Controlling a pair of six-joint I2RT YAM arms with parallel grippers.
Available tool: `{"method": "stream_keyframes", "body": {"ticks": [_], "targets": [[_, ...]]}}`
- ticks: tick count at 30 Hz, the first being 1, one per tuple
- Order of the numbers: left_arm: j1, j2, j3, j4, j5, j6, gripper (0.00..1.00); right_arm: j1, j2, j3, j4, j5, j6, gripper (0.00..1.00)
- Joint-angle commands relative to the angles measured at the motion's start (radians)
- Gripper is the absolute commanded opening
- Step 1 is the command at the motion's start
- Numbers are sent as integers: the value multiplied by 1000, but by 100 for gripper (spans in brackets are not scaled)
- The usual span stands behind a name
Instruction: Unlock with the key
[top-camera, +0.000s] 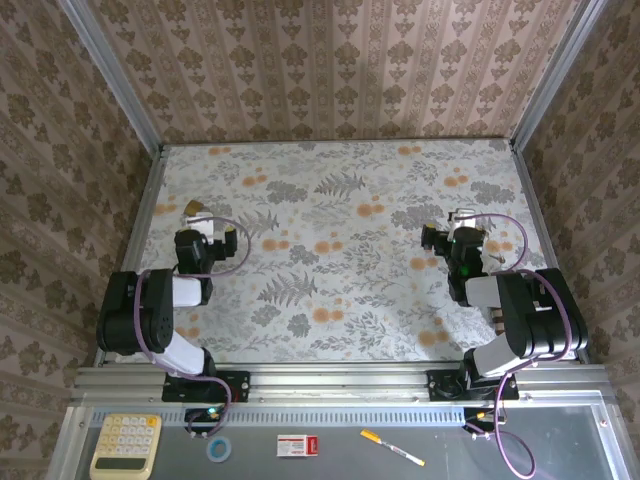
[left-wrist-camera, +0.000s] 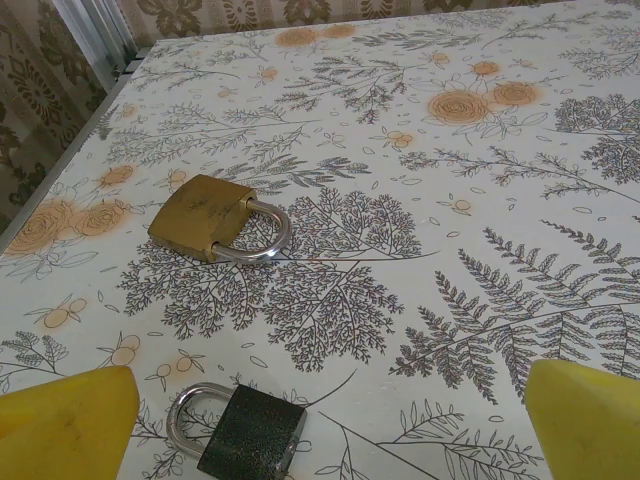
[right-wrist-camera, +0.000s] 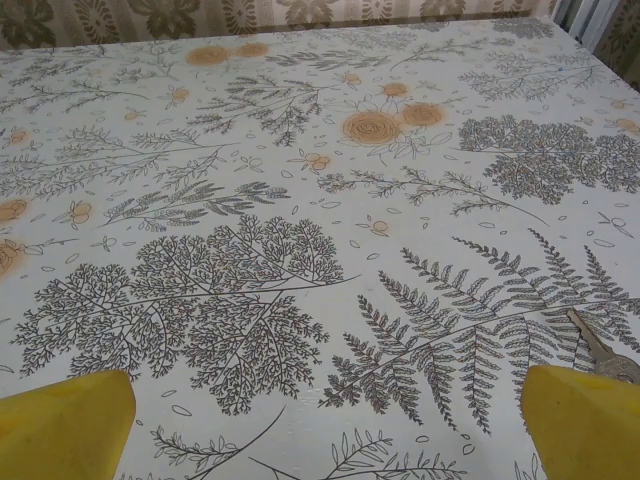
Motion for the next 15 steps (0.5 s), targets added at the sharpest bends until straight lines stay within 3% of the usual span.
{"method": "stream_keyframes", "body": {"ticks": [1, 15], "targets": [[-7, 13, 27, 39, -5, 16, 100, 5, 18, 29, 52, 35, -18, 100], [-7, 14, 29, 37, -5, 16, 100, 3, 18, 32, 47, 33, -16, 100]]}}
